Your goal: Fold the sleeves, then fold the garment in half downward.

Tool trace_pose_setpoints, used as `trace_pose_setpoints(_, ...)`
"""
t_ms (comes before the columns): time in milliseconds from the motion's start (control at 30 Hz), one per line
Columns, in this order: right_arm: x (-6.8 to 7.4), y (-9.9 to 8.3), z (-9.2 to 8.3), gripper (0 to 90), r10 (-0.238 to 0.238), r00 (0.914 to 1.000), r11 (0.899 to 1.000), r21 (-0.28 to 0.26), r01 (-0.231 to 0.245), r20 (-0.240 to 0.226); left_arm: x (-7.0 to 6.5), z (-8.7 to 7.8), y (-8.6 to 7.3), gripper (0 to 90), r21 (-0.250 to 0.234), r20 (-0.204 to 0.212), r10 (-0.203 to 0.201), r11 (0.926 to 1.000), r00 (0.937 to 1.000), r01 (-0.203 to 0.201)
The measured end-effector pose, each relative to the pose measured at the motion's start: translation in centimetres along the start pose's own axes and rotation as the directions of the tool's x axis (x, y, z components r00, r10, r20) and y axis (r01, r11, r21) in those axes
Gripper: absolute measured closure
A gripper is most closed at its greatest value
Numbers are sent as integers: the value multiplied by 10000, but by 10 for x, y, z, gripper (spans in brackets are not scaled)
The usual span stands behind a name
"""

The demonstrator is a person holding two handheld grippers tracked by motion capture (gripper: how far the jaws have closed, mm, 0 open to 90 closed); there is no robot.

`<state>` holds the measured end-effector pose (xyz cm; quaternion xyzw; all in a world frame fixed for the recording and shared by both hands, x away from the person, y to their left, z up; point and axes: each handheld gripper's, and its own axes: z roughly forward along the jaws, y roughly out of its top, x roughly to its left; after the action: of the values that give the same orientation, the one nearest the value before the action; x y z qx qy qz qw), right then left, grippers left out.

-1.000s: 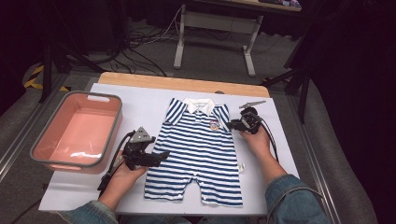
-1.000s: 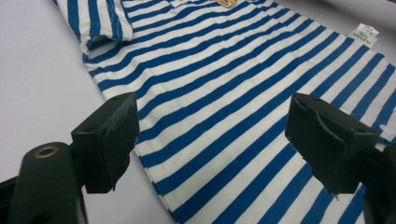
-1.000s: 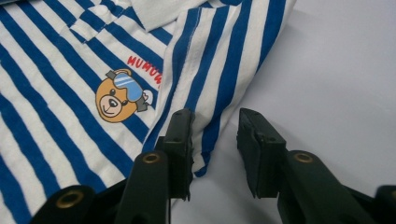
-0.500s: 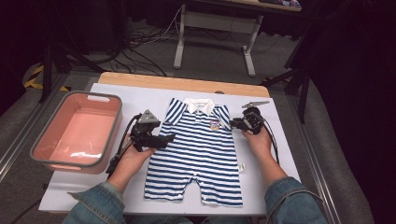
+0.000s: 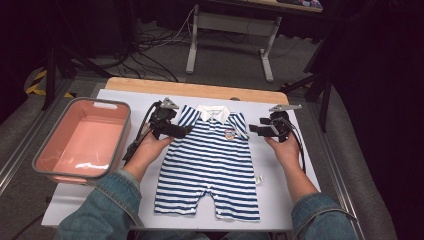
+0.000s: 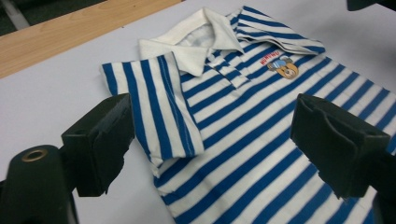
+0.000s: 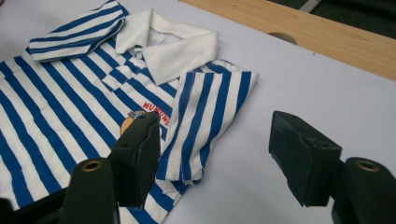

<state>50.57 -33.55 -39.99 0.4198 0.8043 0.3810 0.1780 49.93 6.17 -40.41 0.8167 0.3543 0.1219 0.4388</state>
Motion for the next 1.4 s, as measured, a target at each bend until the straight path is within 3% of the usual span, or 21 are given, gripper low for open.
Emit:
trace_pose_setpoints(400, -2, 20, 7, 341, -75, 9995, 9999, -80, 78, 305, 24, 15, 14, 121, 152, -456, -809, 9965, 9957, 816)
trace_pose_setpoints(500, -4, 27, 14, 353, -44, 9983, 10000, 37, 42, 588, 32, 23, 18, 121, 363, -723, -812, 9958, 9941, 840)
trace_pose_setpoints(733, -6, 31, 26, 370, -94, 9958, 9999, 72, 88, 911, 45, 33, 23, 116, 449, -789, -991, 9937, 9919, 1029)
trace_pose_setpoints(1000, -11, 30, 40, 411, -110, 9927, 9998, -172, 132, 1201, 53, 50, 33, 146, 645, -1060, -791, 9942, 9912, 863)
trace_pose_setpoints(1133, -11, 31, 54, 409, -164, 9928, 9999, 6, 164, 1182, 57, 64, 31, 166, 855, -1253, -848, 9917, 9885, 960)
trace_pose_setpoints(1233, -13, 31, 67, 402, -11, 9940, 9985, 548, -49, 1090, 61, 69, 30, 172, 970, -1290, -952, 9894, 9871, 1081)
trace_pose_setpoints(1400, -14, 28, 79, 457, 50, 9915, 9988, 467, -112, 1302, 68, 80, 25, 196, 1144, -1399, -1136, 9849, 9836, 1301)
